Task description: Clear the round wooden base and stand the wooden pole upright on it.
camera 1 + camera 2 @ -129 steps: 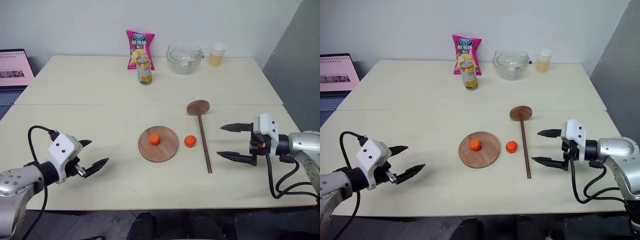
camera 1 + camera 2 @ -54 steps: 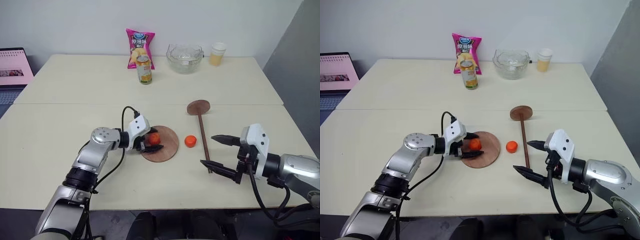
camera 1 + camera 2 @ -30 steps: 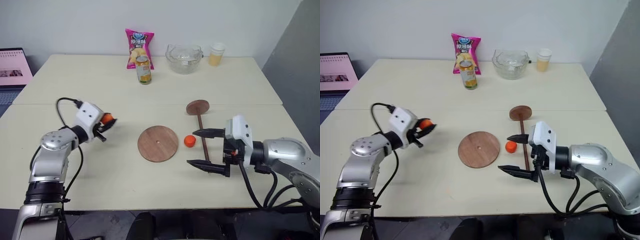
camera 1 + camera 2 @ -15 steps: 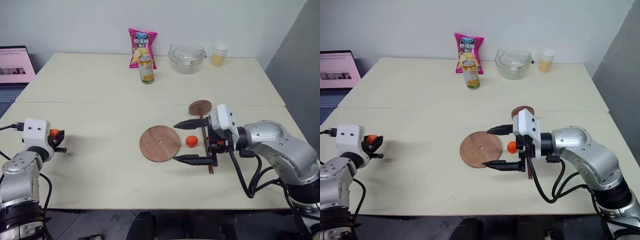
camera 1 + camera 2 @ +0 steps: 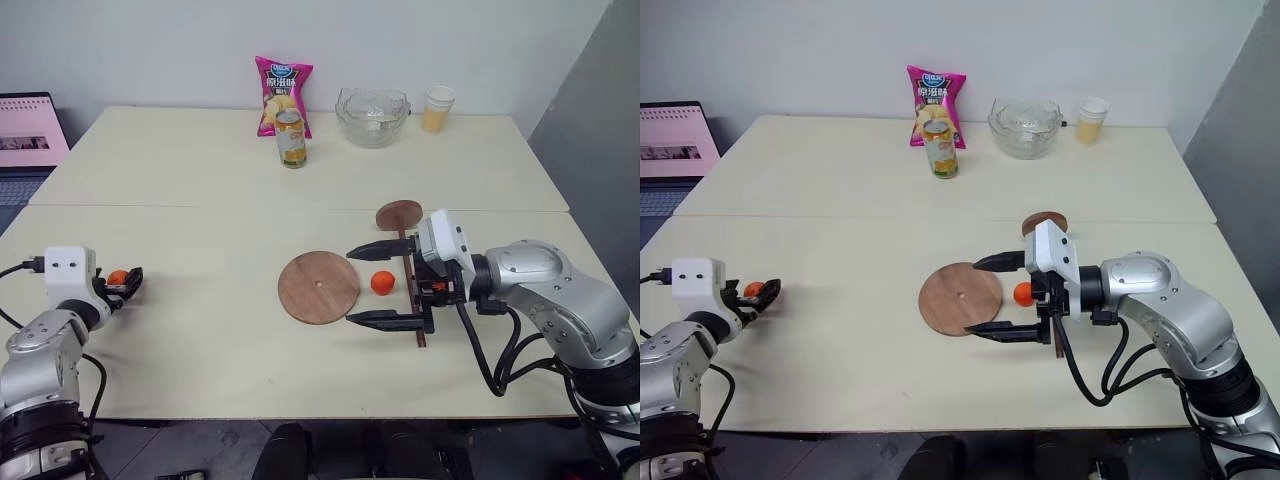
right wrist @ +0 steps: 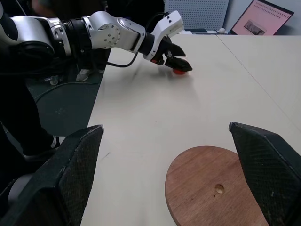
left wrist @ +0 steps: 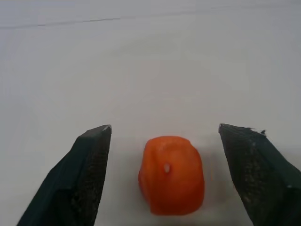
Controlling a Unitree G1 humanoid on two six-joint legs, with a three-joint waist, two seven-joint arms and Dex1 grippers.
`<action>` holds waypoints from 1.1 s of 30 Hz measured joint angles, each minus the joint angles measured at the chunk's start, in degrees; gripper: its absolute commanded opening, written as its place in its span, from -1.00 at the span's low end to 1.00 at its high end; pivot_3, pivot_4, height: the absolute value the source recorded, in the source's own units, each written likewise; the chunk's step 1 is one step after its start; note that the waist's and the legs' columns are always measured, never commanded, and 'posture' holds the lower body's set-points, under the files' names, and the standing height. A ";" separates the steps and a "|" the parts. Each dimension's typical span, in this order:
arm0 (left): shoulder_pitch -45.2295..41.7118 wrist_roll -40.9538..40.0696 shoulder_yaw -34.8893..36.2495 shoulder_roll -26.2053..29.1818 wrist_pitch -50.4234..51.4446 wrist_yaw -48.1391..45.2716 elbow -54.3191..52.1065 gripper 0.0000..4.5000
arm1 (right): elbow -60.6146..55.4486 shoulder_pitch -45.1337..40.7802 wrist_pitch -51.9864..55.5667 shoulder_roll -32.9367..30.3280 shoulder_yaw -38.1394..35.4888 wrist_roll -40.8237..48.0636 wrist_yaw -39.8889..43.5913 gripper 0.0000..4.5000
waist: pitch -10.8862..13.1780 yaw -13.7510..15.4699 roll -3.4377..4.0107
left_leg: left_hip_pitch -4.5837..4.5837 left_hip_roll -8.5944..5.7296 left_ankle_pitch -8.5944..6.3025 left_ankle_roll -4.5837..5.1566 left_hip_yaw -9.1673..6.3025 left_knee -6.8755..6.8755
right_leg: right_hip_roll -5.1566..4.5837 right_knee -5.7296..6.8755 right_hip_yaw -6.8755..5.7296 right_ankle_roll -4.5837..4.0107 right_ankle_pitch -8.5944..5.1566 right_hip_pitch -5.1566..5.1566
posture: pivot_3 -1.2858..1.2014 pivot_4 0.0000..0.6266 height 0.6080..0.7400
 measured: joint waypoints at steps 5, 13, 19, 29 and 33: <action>2.75 -1.80 0.33 0.00 -0.43 -1.36 -5.66 0.99 | -0.03 0.03 0.14 -0.03 -0.15 0.01 -0.06 1.00 | 0.00 0.00 0.00 | 0.00 0.00 -0.01 -0.01 0.00 -0.01 | -0.02 -0.01 0.00 0.00 0.00 0.00 | 0.03 -0.52 1.00; 4.11 -5.69 -5.97 4.50 -0.51 -14.56 -21.69 0.99 | -1.51 2.42 2.51 -2.82 -4.08 0.89 -1.49 1.00 | 0.00 0.83 0.00 | -0.07 -0.11 0.00 -0.02 0.00 0.00 | -0.13 -0.08 -0.02 -0.01 0.00 0.03 | 0.03 -0.52 1.00; -6.85 -5.19 -24.97 5.28 2.01 -26.38 -26.76 0.99 | -5.36 8.62 5.31 -6.62 -9.34 1.12 -5.97 1.00 | 0.04 1.15 0.08 | -0.07 -0.15 0.00 0.00 0.10 0.00 | -0.10 -0.06 0.04 0.01 -0.01 0.02 | 0.03 -0.52 1.00; -20.70 -0.68 -40.23 -4.64 3.82 -32.37 -18.44 0.99 | -12.01 20.76 13.89 -15.20 -19.42 4.44 -10.26 1.00 | 0.09 0.13 0.02 | -0.06 -0.12 0.01 0.03 0.04 0.03 | 0.05 0.01 -0.02 0.07 -0.04 0.05 | 0.03 -0.52 1.00; -23.76 0.49 -44.39 -9.02 4.26 -34.27 -14.65 0.99 | -14.22 24.30 15.84 -16.44 -23.80 5.82 -11.33 1.00 | 0.10 -0.11 0.01 | -0.05 -0.11 0.01 0.02 0.09 0.03 | 0.08 -0.01 0.05 0.08 -0.05 0.05 | 0.03 -0.52 1.00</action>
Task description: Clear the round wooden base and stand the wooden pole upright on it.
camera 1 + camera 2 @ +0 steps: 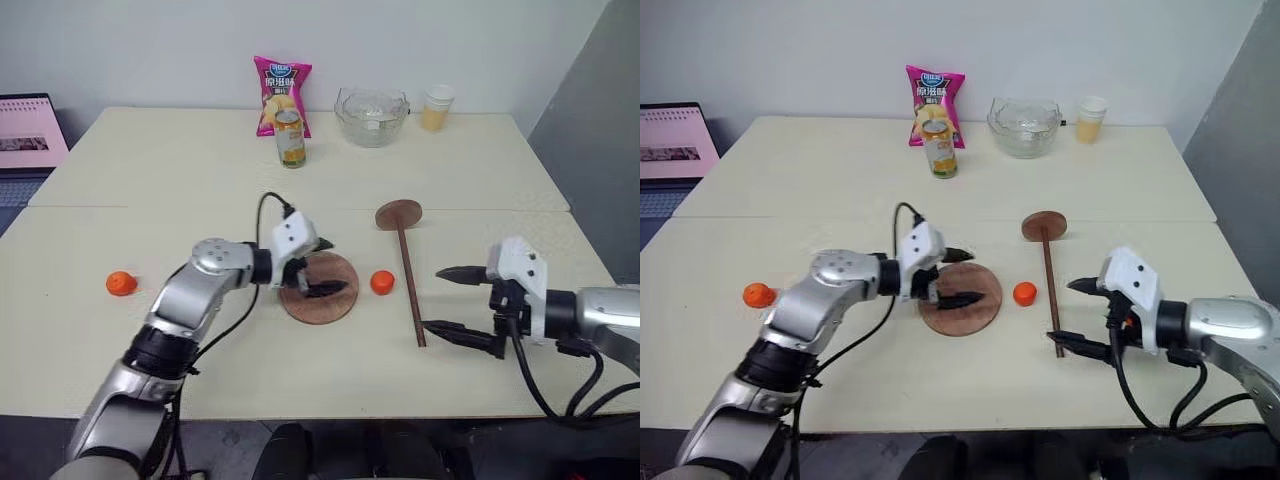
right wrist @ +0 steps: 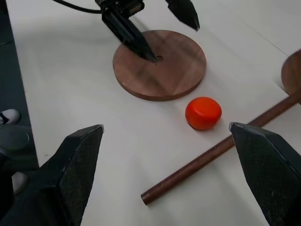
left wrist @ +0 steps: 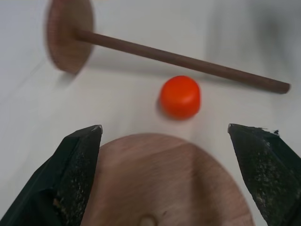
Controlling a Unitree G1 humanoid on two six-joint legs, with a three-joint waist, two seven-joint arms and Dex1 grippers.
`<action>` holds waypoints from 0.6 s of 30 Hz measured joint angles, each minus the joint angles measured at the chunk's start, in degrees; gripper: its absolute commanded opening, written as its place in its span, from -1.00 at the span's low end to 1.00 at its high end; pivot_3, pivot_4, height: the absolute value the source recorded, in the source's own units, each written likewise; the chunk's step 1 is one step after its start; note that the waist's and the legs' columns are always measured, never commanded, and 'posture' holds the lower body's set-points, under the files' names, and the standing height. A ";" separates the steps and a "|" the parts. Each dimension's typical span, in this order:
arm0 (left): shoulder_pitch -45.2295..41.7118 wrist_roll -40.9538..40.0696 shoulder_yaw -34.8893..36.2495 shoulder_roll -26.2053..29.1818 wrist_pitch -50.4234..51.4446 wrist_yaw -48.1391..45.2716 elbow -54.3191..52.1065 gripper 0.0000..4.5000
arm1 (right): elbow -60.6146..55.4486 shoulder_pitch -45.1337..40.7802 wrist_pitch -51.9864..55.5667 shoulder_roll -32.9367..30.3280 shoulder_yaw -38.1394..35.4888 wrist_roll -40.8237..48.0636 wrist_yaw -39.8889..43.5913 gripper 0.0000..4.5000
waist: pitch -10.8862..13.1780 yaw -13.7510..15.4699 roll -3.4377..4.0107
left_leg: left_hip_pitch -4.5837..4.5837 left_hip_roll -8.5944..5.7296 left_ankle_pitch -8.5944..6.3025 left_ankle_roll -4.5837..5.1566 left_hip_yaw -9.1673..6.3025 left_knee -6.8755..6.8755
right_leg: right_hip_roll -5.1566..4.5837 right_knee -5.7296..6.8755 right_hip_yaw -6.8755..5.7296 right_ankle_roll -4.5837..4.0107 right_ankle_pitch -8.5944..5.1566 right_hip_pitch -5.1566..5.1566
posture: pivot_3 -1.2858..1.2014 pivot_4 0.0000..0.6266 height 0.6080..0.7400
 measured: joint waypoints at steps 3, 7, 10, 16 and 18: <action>-2.23 0.00 -1.08 -3.22 0.89 -1.09 3.48 0.99 | -1.37 1.34 1.06 -0.23 -1.86 1.24 -1.06 1.00 | 0.01 0.03 -0.02 | 0.00 -0.01 0.00 0.00 -0.03 0.01 | 0.01 0.02 -0.04 0.03 -0.02 0.00 | 0.03 -0.52 1.00; -5.19 0.70 -1.79 -5.76 0.76 -2.86 7.65 0.99 | -2.25 2.74 1.84 -0.24 -3.45 2.04 -2.63 1.00 | 0.01 0.15 -0.02 | 0.00 -0.02 0.00 0.00 -0.05 0.02 | 0.05 0.02 -0.06 0.05 -0.03 0.01 | 0.03 -0.52 1.00; -7.51 2.46 -3.81 -9.00 -0.72 -3.93 12.91 0.99 | -3.72 3.48 2.17 -0.21 -3.95 3.38 -3.83 1.00 | 0.01 0.26 -0.03 | -0.03 -0.07 0.00 0.00 -0.03 0.04 | 0.05 -0.01 -0.04 0.09 -0.05 0.02 | 0.03 -0.52 1.00; -8.87 5.38 -6.16 -12.77 -3.33 -5.87 20.25 0.99 | -4.46 3.70 2.84 -0.27 -5.15 5.17 -5.58 1.00 | 0.02 0.15 -0.04 | -0.03 -0.04 0.00 0.00 -0.05 0.04 | 0.04 0.00 -0.05 0.12 -0.06 0.01 | 0.03 -0.52 1.00; -10.10 6.60 -6.17 -14.18 -4.62 -5.56 22.55 0.99 | -4.59 3.67 2.90 -0.31 -5.18 5.74 -6.22 1.00 | 0.02 0.22 -0.04 | -0.04 -0.05 0.00 0.00 -0.08 0.04 | 0.04 0.01 -0.08 0.26 -0.14 0.02 | 0.03 -0.52 1.00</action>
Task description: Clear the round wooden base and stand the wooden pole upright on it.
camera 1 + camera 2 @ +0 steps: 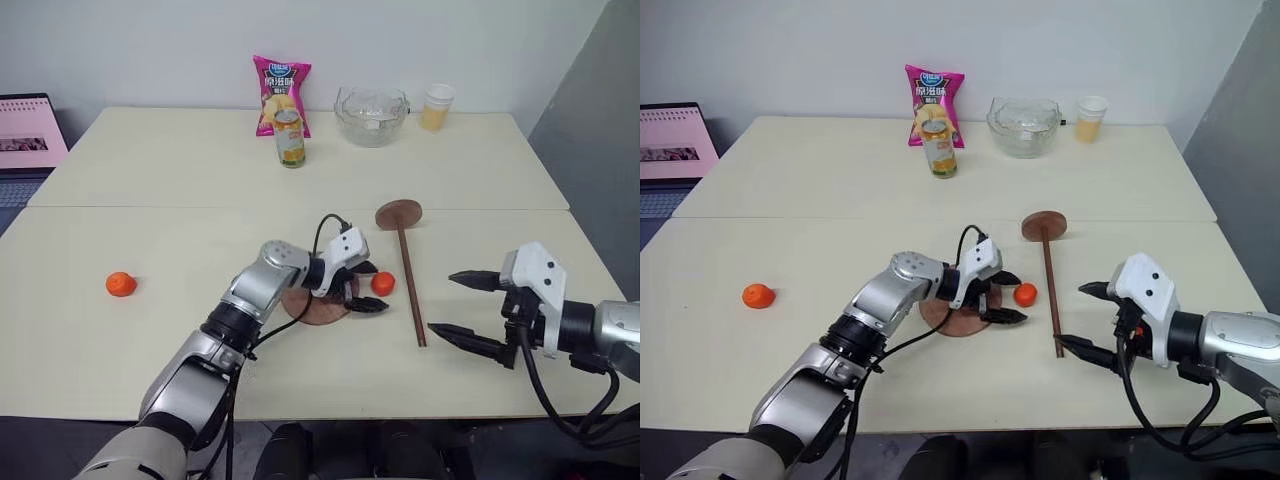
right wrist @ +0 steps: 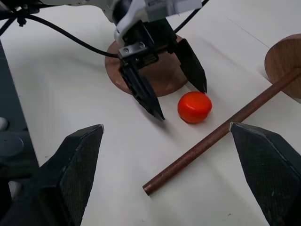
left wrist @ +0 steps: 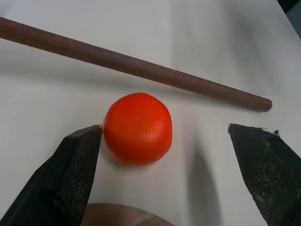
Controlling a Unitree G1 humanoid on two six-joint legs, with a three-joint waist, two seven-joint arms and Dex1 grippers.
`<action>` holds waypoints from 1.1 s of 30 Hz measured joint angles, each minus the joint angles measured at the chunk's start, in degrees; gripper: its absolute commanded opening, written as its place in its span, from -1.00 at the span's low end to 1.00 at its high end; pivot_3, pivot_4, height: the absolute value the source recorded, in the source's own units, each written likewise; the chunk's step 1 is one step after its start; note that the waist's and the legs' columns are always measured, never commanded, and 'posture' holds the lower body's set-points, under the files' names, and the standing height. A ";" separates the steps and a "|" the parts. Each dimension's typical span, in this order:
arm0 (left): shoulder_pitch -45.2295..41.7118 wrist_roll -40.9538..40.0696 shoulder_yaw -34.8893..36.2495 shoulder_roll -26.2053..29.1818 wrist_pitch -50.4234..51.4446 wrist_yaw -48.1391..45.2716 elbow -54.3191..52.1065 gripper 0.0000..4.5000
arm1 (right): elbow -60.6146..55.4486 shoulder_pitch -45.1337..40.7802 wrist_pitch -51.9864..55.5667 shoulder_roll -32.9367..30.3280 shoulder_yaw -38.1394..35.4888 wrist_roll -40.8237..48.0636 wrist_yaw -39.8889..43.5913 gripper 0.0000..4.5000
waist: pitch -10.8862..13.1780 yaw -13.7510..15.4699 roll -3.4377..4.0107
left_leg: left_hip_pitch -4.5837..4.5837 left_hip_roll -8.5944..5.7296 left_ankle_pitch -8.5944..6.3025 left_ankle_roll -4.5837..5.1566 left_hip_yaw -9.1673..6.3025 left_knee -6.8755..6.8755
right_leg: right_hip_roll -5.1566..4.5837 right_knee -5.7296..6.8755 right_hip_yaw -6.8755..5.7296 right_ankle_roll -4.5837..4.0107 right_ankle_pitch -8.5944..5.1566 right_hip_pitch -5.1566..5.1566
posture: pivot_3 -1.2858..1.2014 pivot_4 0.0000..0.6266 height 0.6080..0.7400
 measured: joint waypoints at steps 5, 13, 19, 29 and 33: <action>-1.66 2.25 0.02 -3.39 -2.53 1.52 4.75 0.99 | -0.22 -0.17 0.16 -0.27 -0.12 1.21 -1.06 1.00 | 0.00 -0.04 0.00 | -0.01 -0.01 0.00 0.00 0.05 0.00 | 0.00 -0.04 0.05 -0.02 0.01 0.00 | 0.03 -0.52 1.00; -1.86 5.05 0.06 -5.32 -4.94 2.91 7.79 0.25 | -0.45 -0.18 0.19 -0.84 -0.12 2.17 -1.65 1.00 | 0.00 -0.03 0.00 | 0.00 0.00 0.00 0.00 0.04 0.00 | 0.00 -0.01 0.03 -0.04 0.02 0.00 | 0.03 -0.52 1.00; -1.78 5.90 0.06 -5.35 -5.57 2.91 7.74 -0.21 | -0.45 -0.10 -0.20 -0.87 -0.11 2.00 -1.49 1.00 | 0.00 -0.03 0.00 | 0.00 -0.01 0.00 0.00 0.04 0.00 | 0.00 -0.01 0.04 -0.04 0.02 0.00 | 0.03 -0.52 1.00; 5.38 2.03 11.74 4.53 2.76 8.17 -13.09 -0.39 | 0.24 0.52 -4.11 -2.00 1.82 -0.34 1.92 1.00 | 0.01 -0.50 0.02 | 0.08 0.13 0.01 -0.02 0.00 -0.02 | 0.05 0.07 0.05 -0.05 0.03 -0.03 | 0.03 -0.52 1.00; 10.82 0.85 19.03 11.84 8.81 12.00 -22.43 -0.41 | 1.17 -2.34 -7.12 -2.16 5.20 -1.17 5.33 1.00 | 0.00 -0.60 0.03 | 0.14 0.14 0.01 -0.02 0.03 -0.01 | 0.05 0.05 0.10 0.00 0.00 0.01 | 0.03 -0.52 1.00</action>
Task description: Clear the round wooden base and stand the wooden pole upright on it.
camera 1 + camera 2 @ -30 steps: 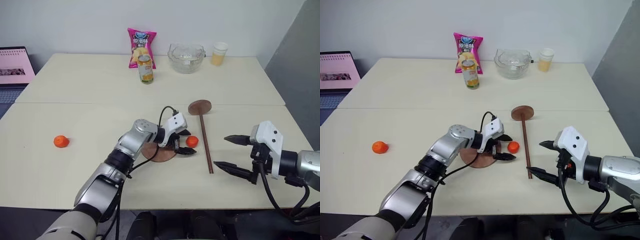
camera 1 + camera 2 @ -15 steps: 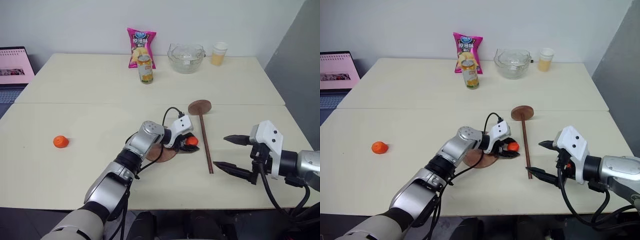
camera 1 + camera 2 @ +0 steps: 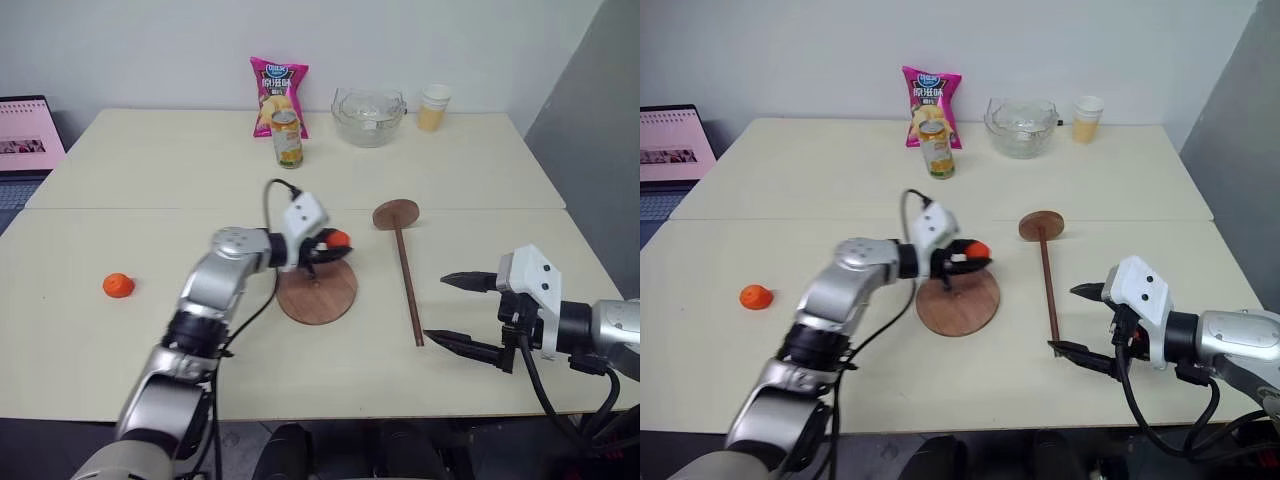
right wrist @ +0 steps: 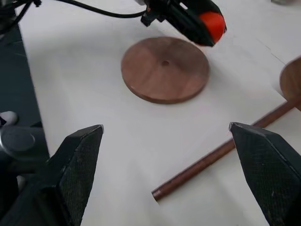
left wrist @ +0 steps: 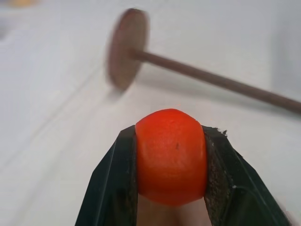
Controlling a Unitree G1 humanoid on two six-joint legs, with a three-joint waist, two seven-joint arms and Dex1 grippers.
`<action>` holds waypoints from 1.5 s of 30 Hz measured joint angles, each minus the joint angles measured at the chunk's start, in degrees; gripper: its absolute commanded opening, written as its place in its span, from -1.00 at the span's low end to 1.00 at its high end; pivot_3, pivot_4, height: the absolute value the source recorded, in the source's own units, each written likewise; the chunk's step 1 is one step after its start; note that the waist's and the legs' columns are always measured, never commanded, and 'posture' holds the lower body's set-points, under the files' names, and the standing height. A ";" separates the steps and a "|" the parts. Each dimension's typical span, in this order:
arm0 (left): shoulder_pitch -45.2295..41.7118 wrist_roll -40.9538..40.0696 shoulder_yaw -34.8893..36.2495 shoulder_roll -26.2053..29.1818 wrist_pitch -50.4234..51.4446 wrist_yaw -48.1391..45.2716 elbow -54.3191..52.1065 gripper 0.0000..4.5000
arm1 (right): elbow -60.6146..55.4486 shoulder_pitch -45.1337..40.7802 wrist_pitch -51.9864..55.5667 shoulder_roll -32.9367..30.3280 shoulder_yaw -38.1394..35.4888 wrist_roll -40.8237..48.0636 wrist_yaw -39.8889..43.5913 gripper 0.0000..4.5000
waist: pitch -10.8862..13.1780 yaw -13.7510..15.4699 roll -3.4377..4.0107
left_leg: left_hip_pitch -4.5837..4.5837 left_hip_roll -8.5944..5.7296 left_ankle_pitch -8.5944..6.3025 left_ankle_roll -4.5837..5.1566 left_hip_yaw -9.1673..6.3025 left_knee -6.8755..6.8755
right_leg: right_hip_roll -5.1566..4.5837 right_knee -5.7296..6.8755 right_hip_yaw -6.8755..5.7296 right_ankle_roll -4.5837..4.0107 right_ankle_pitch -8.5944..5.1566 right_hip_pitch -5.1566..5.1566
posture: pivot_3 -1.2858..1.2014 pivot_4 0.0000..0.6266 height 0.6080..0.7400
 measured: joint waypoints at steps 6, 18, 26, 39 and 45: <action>5.17 1.58 18.07 7.97 5.45 15.61 -0.85 -0.43 | 4.75 -7.46 -4.62 1.13 9.68 -4.79 4.59 1.00 | 0.03 0.26 -0.06 | -0.03 0.01 0.00 0.00 -0.06 0.00 | -0.02 -0.03 -0.06 -0.01 0.01 -0.03 | 0.03 -0.52 1.00; 9.81 0.99 31.18 11.47 1.48 29.05 16.95 -0.43 | 16.54 -26.70 -10.79 15.09 24.77 -12.01 10.25 1.00 | -0.03 1.14 -0.21 | -0.13 -0.13 -0.01 -0.02 -0.10 0.03 | -0.27 -0.06 -0.14 -0.20 0.12 -0.06 | 0.03 -0.52 1.00; 7.67 0.90 29.59 11.66 -2.12 29.13 23.83 0.06 | 17.49 -27.45 -11.04 15.85 26.22 -13.53 12.18 1.00 | -0.04 1.01 -0.23 | -0.12 -0.13 -0.01 -0.03 -0.09 0.01 | -0.29 -0.02 -0.13 -0.21 0.13 -0.08 | 0.03 -0.52 1.00; 9.65 0.23 28.54 11.88 -4.78 28.64 20.23 0.98 | 15.93 -26.93 -8.55 15.41 25.09 -13.44 10.68 1.00 | -0.04 0.49 -0.22 | -0.13 -0.13 -0.01 -0.04 -0.05 0.01 | -0.31 -0.04 -0.09 -0.22 0.13 -0.08 | 0.03 -0.52 1.00; 17.49 -3.84 29.51 15.63 -4.62 21.76 7.27 0.98 | 15.18 -24.50 -7.14 14.67 21.25 -12.49 8.90 1.00 | -0.03 0.48 -0.22 | -0.11 -0.10 -0.02 -0.05 -0.04 0.00 | -0.34 -0.05 -0.09 -0.23 0.13 -0.08 | 0.03 -0.52 1.00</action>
